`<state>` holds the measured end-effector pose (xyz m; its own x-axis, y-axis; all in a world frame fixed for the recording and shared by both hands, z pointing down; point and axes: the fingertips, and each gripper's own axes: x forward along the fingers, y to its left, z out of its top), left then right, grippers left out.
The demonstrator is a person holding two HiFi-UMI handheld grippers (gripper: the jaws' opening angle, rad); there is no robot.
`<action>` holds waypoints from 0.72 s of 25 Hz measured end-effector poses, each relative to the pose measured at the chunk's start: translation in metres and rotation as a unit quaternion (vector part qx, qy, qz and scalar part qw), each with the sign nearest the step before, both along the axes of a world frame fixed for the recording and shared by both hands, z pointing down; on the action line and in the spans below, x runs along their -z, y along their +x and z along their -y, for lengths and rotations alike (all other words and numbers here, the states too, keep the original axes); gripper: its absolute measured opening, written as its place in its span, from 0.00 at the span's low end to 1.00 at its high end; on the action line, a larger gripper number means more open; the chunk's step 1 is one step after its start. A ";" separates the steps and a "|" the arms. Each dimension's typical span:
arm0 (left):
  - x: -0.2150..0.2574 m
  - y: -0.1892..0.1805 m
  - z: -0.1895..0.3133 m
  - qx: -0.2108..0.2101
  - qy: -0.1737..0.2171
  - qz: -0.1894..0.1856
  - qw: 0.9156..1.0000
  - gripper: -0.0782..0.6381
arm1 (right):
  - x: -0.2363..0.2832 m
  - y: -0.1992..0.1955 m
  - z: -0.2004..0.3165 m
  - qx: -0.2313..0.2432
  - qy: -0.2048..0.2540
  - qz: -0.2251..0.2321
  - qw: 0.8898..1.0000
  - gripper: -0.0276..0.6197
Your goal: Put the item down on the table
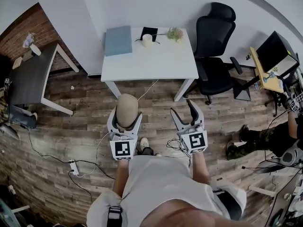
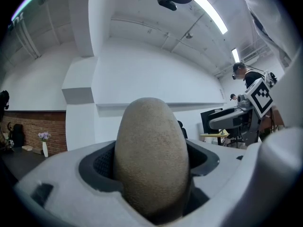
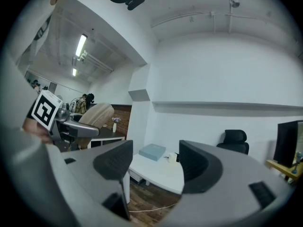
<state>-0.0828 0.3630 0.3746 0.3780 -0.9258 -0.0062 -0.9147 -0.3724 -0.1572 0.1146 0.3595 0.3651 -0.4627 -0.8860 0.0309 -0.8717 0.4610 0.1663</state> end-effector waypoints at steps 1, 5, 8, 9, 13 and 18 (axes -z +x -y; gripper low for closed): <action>0.001 -0.001 0.006 -0.002 -0.002 -0.001 1.000 0.67 | 0.000 -0.002 0.006 -0.002 0.000 -0.001 1.000 0.50; 0.001 -0.007 0.032 -0.016 0.011 0.004 1.000 0.67 | 0.000 -0.015 0.028 -0.006 0.001 -0.004 1.000 0.50; 0.004 -0.012 0.049 -0.021 0.005 -0.004 1.000 0.67 | 0.001 -0.024 0.043 -0.012 -0.009 -0.004 1.000 0.50; 0.006 -0.013 0.053 -0.021 -0.002 -0.011 1.000 0.67 | 0.000 -0.026 0.048 -0.014 -0.011 -0.004 1.000 0.50; 0.006 -0.024 0.072 -0.033 0.006 -0.004 0.999 0.67 | -0.003 -0.036 0.064 -0.022 -0.015 -0.002 1.000 0.50; 0.005 -0.036 0.092 -0.048 0.012 -0.003 0.999 0.67 | 0.000 -0.052 0.080 -0.030 -0.011 0.003 0.999 0.50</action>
